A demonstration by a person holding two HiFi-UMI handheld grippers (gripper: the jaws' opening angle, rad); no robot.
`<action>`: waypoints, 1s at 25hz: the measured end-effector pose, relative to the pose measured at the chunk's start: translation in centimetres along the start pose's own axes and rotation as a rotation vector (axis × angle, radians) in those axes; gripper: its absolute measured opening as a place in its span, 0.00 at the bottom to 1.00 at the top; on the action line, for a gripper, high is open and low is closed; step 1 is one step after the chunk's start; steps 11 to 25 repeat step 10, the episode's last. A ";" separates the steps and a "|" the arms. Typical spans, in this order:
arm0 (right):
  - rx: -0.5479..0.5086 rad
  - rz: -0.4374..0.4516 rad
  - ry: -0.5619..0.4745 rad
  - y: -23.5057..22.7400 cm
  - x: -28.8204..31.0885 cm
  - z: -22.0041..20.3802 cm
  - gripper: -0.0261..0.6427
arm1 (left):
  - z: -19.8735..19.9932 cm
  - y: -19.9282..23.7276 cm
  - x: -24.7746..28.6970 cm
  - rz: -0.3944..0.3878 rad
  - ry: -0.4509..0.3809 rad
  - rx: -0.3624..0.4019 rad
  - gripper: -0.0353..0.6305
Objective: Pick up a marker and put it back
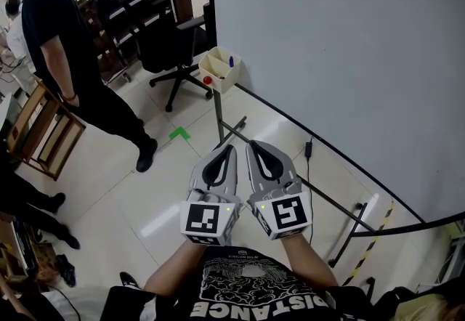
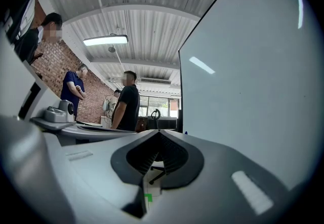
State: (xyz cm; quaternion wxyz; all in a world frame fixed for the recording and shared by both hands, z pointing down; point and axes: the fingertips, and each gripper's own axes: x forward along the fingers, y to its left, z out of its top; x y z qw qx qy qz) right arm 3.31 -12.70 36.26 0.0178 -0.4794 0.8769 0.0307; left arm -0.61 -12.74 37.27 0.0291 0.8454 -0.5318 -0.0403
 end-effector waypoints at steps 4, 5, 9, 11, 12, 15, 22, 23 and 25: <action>0.002 0.004 0.002 0.0 -0.3 -0.1 0.04 | 0.1 -0.3 -0.1 0.000 0.000 0.002 0.06; 0.002 0.003 0.003 0.0 -0.3 -0.1 0.04 | 0.1 -0.3 -0.1 -0.001 0.003 0.003 0.06; 0.004 0.002 0.005 0.0 -0.4 -0.2 0.04 | 0.2 -0.2 -0.1 0.007 0.003 0.002 0.06; 0.004 0.002 0.006 -0.1 -0.4 -0.1 0.04 | 0.2 -0.2 0.0 0.009 0.001 0.000 0.06; 0.004 0.002 0.006 -0.1 -0.4 -0.1 0.04 | 0.2 -0.2 0.0 0.009 0.001 0.000 0.06; 0.004 0.002 0.006 -0.1 -0.4 -0.1 0.04 | 0.2 -0.2 0.0 0.009 0.001 0.000 0.06; 0.004 0.002 0.006 -0.1 -0.4 -0.1 0.04 | 0.2 -0.2 0.0 0.009 0.001 0.000 0.06; 0.004 0.002 0.006 -0.1 -0.4 -0.1 0.04 | 0.2 -0.2 0.0 0.009 0.001 0.000 0.06; 0.004 0.002 0.006 -0.1 -0.4 -0.1 0.04 | 0.2 -0.2 0.0 0.009 0.001 0.000 0.06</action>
